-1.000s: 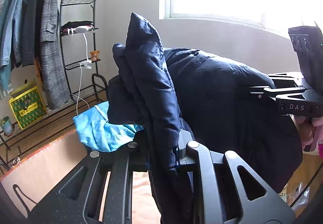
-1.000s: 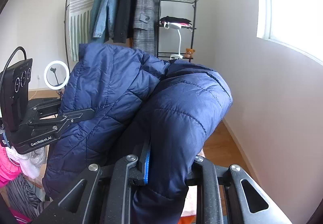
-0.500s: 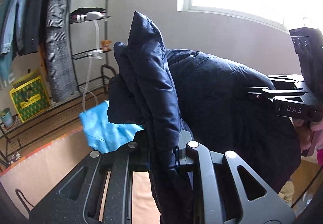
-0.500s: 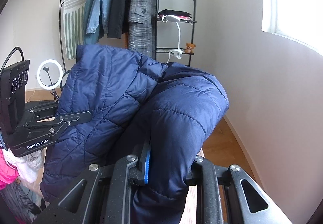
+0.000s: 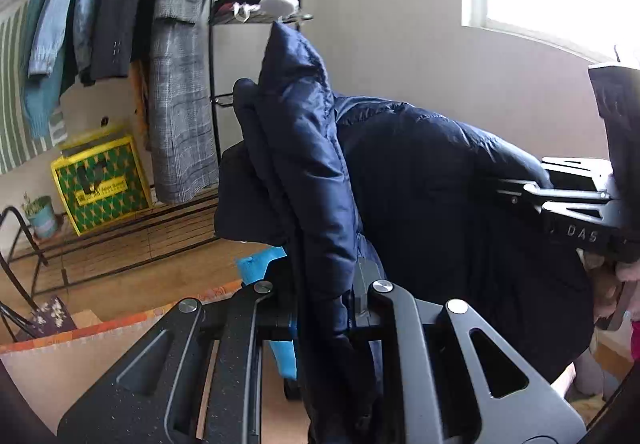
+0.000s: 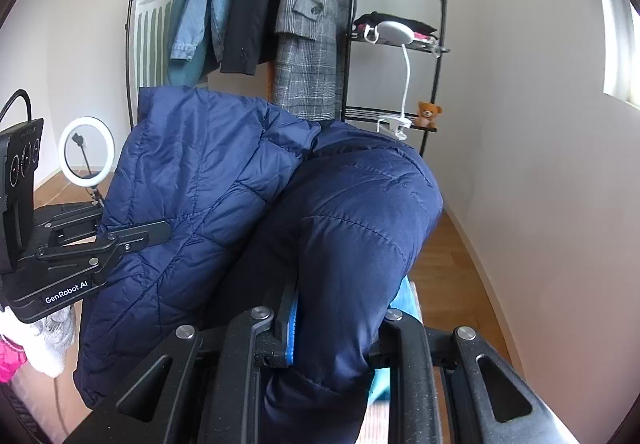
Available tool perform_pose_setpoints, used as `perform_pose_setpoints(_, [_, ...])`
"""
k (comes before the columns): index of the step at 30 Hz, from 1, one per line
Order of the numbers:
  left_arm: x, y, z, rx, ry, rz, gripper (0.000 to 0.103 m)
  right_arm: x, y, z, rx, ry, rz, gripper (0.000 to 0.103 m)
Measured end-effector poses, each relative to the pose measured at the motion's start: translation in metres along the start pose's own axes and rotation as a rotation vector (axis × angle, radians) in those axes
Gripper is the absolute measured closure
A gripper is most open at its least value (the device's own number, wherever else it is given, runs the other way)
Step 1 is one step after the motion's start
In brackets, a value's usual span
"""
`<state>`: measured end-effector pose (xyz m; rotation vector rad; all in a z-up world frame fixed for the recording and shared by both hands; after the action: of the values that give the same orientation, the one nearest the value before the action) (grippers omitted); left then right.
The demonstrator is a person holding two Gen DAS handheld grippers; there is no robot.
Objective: Fold large clothes
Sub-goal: 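Carry the jacket bundle with both grippers toward the light-blue garment, then lower the jacket bundle onto the light-blue garment and open both grippers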
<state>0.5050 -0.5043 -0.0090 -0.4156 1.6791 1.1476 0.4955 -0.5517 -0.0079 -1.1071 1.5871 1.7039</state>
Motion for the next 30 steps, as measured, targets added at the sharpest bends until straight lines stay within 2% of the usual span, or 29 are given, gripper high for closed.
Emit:
perform_pose_setpoints(3, [0.009,-0.042,0.017,0.001,0.052,0.028,0.089,0.004,-0.043,-0.012,-0.002,0.012,0.004,0.083])
perform_pose_setpoints(6, [0.032,-0.087,0.03,0.002,0.084,0.084,0.089,0.016,-0.084,-0.025,-0.003,0.017,0.032,0.083])
perform_pose_setpoints(8, [0.052,-0.116,0.04,-0.019,0.091,0.13,0.089,0.032,-0.118,-0.036,0.009,0.027,0.082,0.083])
perform_pose_setpoints(11, [0.076,-0.144,0.057,-0.038,0.12,0.18,0.088,0.064,-0.162,-0.062,0.072,0.016,0.182,0.08])
perform_pose_setpoints(13, [0.088,-0.155,0.065,-0.024,0.143,0.212,0.088,0.083,-0.18,-0.077,0.057,-0.049,0.212,0.072])
perform_pose_setpoints(16, [0.092,-0.154,0.064,-0.021,0.127,0.201,0.087,0.092,-0.186,-0.081,0.054,-0.056,0.194,0.068])
perform_pose_setpoints(18, [0.094,-0.154,0.066,-0.017,0.122,0.209,0.082,0.097,-0.187,-0.084,0.054,-0.068,0.193,0.063])
perform_pose_setpoints(20, [0.095,-0.155,0.07,-0.014,0.135,0.227,0.076,0.097,-0.186,-0.093,0.085,-0.095,0.201,0.046])
perform_pose_setpoints(21, [0.096,-0.154,0.074,-0.02,0.138,0.233,0.074,0.1,-0.182,-0.1,0.119,-0.114,0.201,0.031])
perform_pose_setpoints(22, [0.096,-0.149,0.074,-0.024,0.138,0.235,0.071,0.104,-0.177,-0.107,0.148,-0.13,0.203,0.026])
perform_pose_setpoints(26, [0.095,-0.137,0.074,-0.063,0.12,0.235,0.066,0.109,-0.163,-0.117,0.222,-0.163,0.231,0.027])
perform_pose_setpoints(28, [0.094,-0.133,0.08,-0.063,0.155,0.243,0.066,0.11,-0.154,-0.113,0.242,-0.149,0.242,0.032])
perform_pose_setpoints(30, [0.094,-0.129,0.088,-0.053,0.208,0.255,0.066,0.111,-0.141,-0.109,0.252,-0.145,0.235,0.032])
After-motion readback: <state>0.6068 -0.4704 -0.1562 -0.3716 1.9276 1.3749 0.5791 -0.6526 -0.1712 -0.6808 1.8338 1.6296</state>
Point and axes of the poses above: each gripper's, at about its wrist camera, not at the fingertips, and y roughly against the way its jaws point, z to its left, x to its underside, the point moved 8 cm from there along -y, roughly the way its jaws point, and after that the axes turned 6 degrees about -x, right-handed, at the moved point
